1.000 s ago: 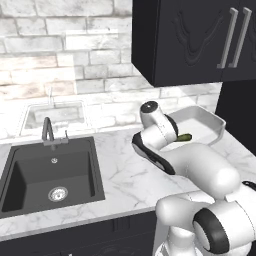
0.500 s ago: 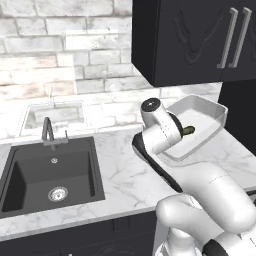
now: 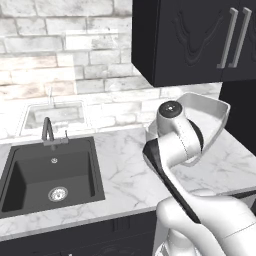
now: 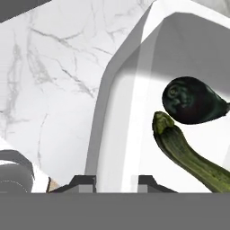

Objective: Take the eggplant and squash out of the freezer and place them in the tupperware container on the counter. Then put the tupperware containing the vegetables back in the freezer.

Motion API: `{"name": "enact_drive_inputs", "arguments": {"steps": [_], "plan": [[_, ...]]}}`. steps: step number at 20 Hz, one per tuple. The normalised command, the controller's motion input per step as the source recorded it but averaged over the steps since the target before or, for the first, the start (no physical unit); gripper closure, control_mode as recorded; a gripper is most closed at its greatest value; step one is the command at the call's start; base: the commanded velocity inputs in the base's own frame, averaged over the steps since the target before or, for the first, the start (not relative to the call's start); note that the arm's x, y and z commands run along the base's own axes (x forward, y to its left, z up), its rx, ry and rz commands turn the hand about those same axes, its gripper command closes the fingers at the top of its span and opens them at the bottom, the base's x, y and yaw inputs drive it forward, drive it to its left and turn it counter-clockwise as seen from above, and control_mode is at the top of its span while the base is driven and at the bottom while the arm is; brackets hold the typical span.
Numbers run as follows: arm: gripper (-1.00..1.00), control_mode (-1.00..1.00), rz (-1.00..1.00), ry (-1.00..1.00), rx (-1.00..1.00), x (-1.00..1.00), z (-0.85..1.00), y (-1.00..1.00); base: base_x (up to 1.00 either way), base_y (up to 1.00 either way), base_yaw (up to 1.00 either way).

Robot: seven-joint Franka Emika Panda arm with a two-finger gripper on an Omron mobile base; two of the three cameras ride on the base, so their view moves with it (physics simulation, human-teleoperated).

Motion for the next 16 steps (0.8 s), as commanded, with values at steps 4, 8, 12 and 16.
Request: {"name": "enact_drive_inputs", "arguments": {"steps": [4,8,12,16], "plan": [[1.00,-1.00,0.06,-0.04,0.02,-0.65,0.47,-0.02,0.00,0.00,0.00],[1.00,-1.00,0.09,-0.01,0.00,-0.49,0.65,-0.11,0.00,0.00,0.00],[1.00,-1.00,0.06,0.00,0.03,-0.38,0.54,-0.09,0.00,0.00,0.00],[1.00,-1.00,0.02,0.02,0.04,-0.22,0.29,-0.11,0.00,0.00,0.00]]}}
